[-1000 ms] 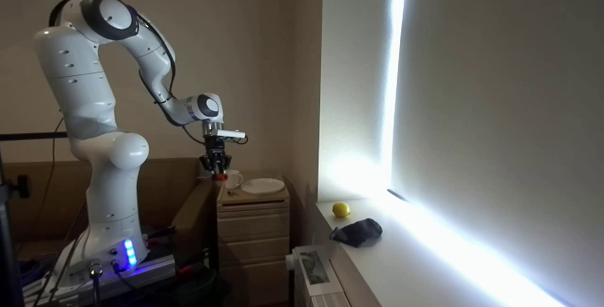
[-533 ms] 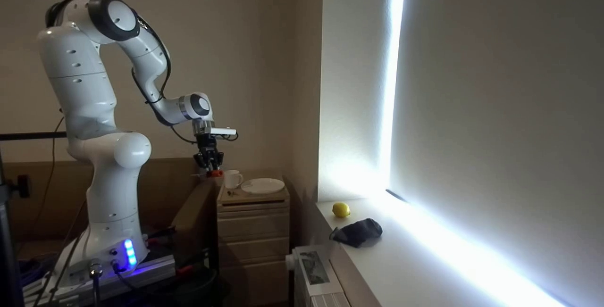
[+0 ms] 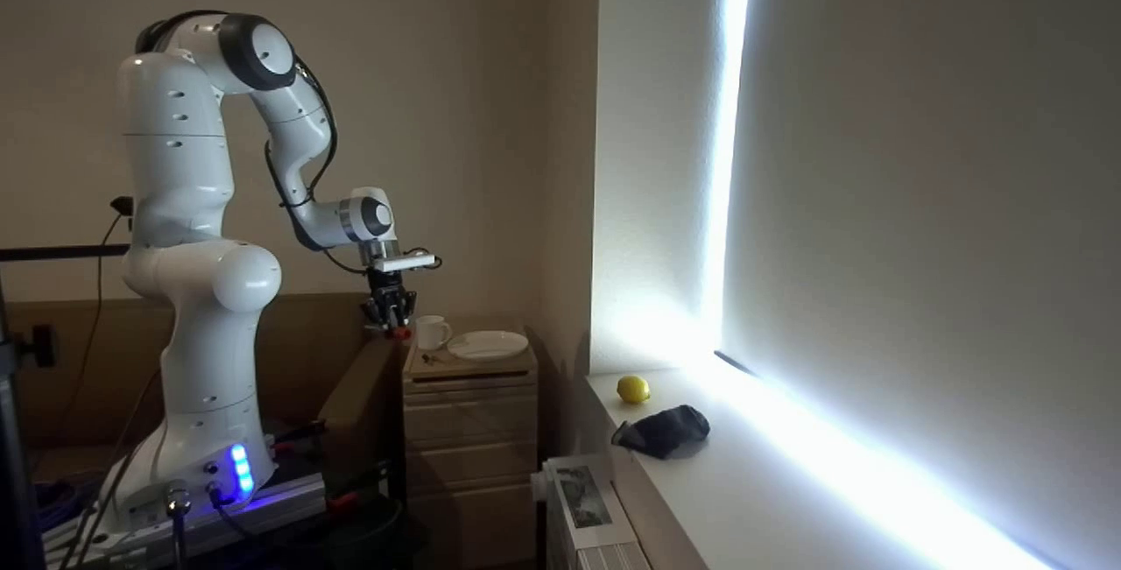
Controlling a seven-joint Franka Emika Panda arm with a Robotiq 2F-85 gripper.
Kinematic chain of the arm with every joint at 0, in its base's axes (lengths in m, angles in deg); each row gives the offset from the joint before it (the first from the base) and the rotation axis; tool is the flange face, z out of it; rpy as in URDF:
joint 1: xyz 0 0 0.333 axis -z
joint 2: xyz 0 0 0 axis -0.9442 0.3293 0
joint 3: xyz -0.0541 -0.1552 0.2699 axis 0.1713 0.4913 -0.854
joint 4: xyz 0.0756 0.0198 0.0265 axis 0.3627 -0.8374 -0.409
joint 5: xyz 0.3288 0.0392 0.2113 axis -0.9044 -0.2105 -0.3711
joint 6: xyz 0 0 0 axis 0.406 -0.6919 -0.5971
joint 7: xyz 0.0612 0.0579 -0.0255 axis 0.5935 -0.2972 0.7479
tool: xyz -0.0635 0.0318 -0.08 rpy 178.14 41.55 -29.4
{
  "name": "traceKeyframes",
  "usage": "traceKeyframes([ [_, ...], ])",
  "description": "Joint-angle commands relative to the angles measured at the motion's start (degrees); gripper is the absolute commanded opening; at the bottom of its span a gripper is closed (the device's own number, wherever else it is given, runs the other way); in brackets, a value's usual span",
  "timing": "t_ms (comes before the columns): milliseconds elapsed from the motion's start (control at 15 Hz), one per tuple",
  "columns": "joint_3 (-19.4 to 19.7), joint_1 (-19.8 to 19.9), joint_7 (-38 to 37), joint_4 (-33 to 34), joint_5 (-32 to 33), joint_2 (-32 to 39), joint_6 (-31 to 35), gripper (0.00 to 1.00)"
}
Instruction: Take the screwdriver from the windowsill and move it to the nightstand
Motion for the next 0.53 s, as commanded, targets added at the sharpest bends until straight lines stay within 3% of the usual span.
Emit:
traceKeyframes([
  [0, -1.44, 0.21, -6.0, 6.98, 2.02, 9.18, 4.42, 0.08],
  [200, -1.97, 0.6, -5.73, 6.28, 1.77, 8.22, 3.49, 0.08],
  [267, -2.08, 0.62, -5.96, 7.0, 1.82, 9.12, 3.48, 0.33],
  [400, -2.09, 0.64, -5.96, 7.01, 1.82, 9.27, 3.44, 0.33],
  [467, -2.09, 0.64, -5.96, 7.0, 1.82, 9.21, 3.44, 0.08],
])
